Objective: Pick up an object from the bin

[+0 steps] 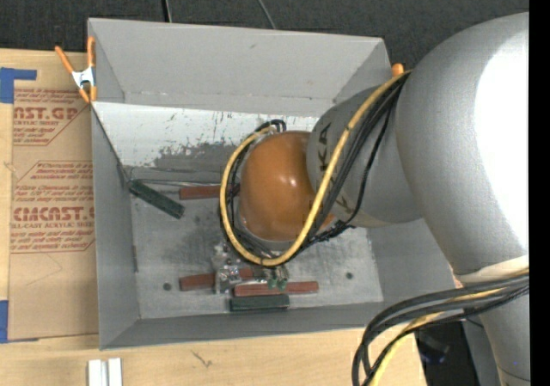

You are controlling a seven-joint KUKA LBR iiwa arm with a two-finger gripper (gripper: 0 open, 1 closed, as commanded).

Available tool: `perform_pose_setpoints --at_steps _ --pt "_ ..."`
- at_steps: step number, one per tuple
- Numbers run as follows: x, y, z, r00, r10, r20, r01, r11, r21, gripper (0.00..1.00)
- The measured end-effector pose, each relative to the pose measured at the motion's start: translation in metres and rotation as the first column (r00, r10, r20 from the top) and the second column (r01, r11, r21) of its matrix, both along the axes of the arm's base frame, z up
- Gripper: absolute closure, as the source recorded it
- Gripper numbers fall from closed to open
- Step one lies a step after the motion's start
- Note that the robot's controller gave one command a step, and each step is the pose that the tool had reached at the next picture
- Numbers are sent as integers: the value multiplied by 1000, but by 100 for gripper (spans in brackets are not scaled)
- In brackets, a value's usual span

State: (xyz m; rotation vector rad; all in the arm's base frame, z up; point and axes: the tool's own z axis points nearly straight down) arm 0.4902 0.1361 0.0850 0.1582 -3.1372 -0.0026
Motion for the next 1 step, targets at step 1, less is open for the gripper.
perform_pose_setpoints --at_steps 1 --pt "1 2 124 1000 18 1 -18 1000 -1 100"
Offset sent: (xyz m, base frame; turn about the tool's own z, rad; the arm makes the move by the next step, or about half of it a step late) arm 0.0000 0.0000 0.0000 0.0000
